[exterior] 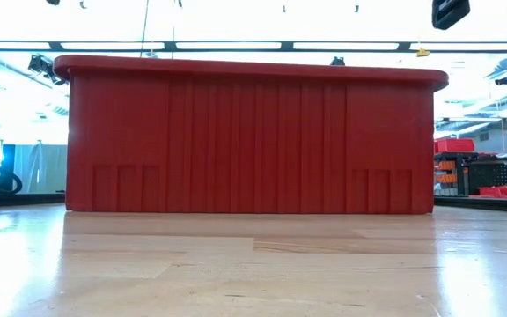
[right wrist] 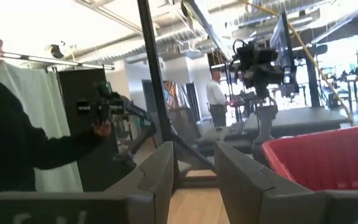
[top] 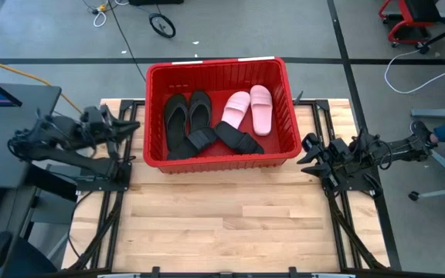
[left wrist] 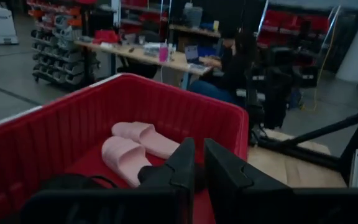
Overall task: Pick and place slides into bin
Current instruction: Return to Home Position
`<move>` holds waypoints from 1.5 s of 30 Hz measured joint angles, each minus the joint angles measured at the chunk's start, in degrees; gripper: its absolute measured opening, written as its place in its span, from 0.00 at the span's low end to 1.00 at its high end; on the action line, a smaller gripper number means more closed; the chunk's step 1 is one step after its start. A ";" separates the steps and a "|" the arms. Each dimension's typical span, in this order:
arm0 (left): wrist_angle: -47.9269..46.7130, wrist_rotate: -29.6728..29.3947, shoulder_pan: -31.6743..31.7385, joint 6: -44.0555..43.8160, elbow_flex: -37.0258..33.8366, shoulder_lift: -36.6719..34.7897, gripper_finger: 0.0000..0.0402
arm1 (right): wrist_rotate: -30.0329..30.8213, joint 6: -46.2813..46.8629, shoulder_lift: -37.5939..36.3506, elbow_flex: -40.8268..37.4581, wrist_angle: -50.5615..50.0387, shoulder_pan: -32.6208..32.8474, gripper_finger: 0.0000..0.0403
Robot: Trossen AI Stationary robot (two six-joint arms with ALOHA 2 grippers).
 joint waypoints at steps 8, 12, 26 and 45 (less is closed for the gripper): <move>8.61 -1.14 0.04 -1.78 -18.14 -11.60 0.11 | 3.74 -1.84 -0.98 -0.22 -6.76 0.02 0.31; 11.37 -1.79 0.09 -3.53 -24.29 -18.57 0.11 | 5.32 -4.73 -0.99 -0.19 -7.96 0.00 0.31; 24.16 3.02 0.09 -8.16 -37.90 -22.37 0.09 | 4.83 0.20 -0.97 -10.35 11.23 0.00 0.31; 37.23 40.17 0.02 -0.85 -50.59 -22.28 0.14 | 4.76 3.79 -0.95 -14.63 16.14 0.00 0.31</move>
